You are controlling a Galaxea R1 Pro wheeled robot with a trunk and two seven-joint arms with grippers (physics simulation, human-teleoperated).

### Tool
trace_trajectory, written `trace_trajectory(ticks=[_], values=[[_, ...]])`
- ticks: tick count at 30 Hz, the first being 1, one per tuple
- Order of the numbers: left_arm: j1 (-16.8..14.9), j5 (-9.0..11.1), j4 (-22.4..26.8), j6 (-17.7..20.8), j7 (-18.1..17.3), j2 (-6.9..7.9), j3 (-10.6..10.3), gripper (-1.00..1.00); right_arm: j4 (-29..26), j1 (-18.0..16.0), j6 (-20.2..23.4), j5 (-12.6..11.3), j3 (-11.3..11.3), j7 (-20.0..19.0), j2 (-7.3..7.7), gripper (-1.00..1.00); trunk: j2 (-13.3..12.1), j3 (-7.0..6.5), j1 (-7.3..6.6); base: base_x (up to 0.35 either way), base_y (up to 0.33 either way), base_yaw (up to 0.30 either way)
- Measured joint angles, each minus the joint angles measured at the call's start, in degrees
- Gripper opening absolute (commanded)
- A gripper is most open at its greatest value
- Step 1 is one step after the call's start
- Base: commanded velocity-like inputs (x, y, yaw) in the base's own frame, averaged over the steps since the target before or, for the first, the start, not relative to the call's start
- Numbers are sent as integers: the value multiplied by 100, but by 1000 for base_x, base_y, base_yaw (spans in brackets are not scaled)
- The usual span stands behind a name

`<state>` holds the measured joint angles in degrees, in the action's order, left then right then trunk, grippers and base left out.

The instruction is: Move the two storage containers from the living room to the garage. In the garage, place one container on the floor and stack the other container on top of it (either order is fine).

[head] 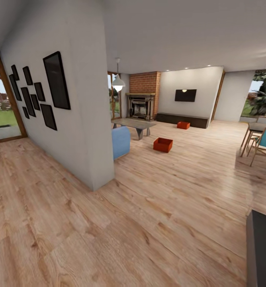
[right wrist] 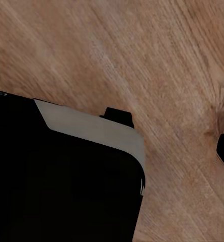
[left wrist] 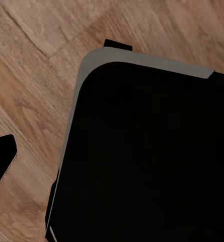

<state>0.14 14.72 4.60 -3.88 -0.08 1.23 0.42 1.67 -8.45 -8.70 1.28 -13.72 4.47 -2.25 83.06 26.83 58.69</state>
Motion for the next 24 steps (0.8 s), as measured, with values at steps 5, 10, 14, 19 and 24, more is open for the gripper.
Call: trace_trajectory(ticks=[5, 10, 14, 19, 24], values=[[2, 0, 0, 0, 0, 0, 0, 100, 0, 0, 0, 1, 0, 0, -4, 100, 0, 0, 0, 323, 76, -45], [2, 0, 0, 1, 0, 0, 1, 100, 0, 0, -1, 3, 0, 0, -15, 100, 0, 0, 0, 323, 76, -222], [2, 0, 0, 1, 0, 0, 1, 100, 0, 0, -1, 4, 0, 0, -11, 100, 0, 0, 0, 323, 82, -270], [2, 0, 0, 19, 0, 0, 2, 100, 0, 1, -1, 23, -28, -1, -11, 100, 0, 0, 0, 323, 118, -277], [2, 0, 0, 27, 0, 0, 3, 100, 0, 1, -2, 43, -36, -2, -16, 100, 0, 0, 0, 322, 157, -278]])
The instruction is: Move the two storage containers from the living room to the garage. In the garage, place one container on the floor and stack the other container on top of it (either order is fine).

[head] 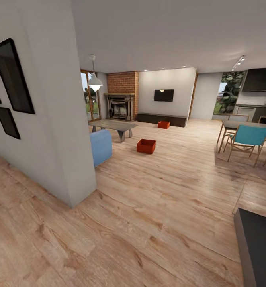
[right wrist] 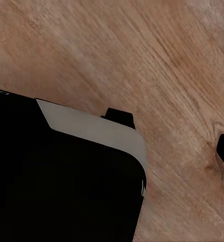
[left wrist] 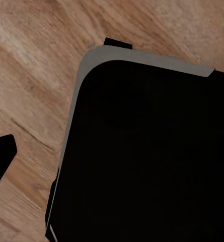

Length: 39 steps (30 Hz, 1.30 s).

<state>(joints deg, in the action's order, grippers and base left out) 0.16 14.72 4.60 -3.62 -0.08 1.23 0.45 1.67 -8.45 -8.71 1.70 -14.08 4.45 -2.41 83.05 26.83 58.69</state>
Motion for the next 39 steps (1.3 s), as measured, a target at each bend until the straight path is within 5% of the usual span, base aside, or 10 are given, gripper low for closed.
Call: trace_trajectory(ticks=[21, 39], values=[[-4, 0, 1, -5, 0, 0, -3, 100, 0, 0, 0, 18, -2, -1, 7, 100, 0, 0, 0, 318, 180, -277], [0, -1, -1, 0, -4, 0, -3, 100, 0, -1, 1, 36, -29, 1, 16, 100, 0, 0, 0, 317, 125, -27]])
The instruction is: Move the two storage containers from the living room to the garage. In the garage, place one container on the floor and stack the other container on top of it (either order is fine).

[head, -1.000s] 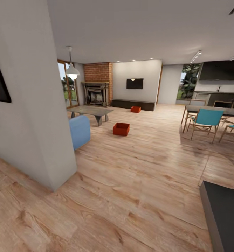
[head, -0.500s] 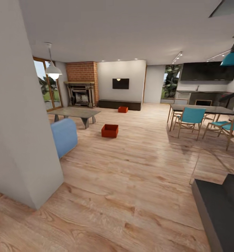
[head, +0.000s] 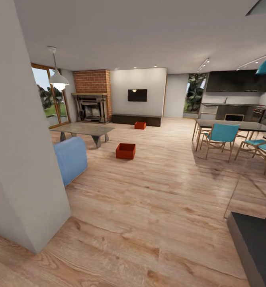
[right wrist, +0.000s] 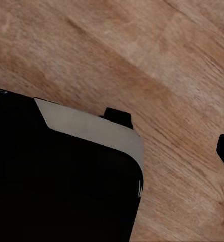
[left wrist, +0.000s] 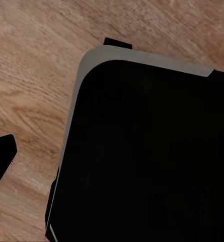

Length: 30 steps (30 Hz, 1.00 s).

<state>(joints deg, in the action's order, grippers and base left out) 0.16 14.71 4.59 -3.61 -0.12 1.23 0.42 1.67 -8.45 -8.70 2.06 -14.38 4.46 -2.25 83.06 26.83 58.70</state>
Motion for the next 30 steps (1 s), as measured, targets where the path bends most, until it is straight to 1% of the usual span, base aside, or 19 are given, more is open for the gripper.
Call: trace_trajectory(ticks=[30], values=[[-1, 1, 0, 9, -4, 8, 0, 100, 0, 0, 2, 0, -13, 0, 0, 100, 0, 0, 0, 322, 1, 0]])
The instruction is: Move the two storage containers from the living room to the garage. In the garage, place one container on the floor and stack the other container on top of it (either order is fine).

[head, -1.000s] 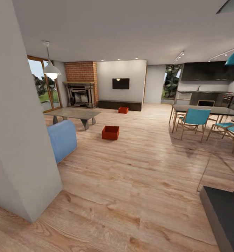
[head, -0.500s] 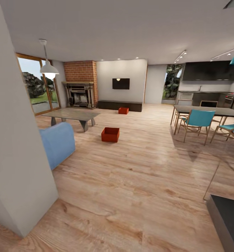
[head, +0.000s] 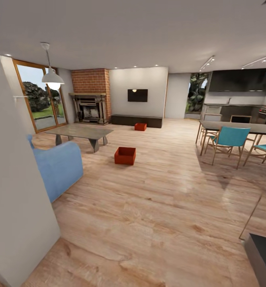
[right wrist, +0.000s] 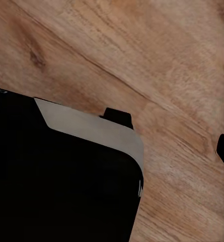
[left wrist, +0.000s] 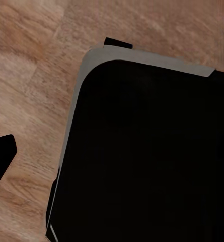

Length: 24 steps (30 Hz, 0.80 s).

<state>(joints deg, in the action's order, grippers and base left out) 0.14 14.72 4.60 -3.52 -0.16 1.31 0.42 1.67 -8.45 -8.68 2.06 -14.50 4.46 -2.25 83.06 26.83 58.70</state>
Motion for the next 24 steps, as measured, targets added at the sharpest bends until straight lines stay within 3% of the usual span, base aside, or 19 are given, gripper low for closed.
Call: trace_trajectory(ticks=[24], values=[[2, -1, 0, 8, 0, 0, 1, 100, 0, 0, -2, 0, 11, 0, 0, 100, 0, 0, 0, 324, 0, 0]])
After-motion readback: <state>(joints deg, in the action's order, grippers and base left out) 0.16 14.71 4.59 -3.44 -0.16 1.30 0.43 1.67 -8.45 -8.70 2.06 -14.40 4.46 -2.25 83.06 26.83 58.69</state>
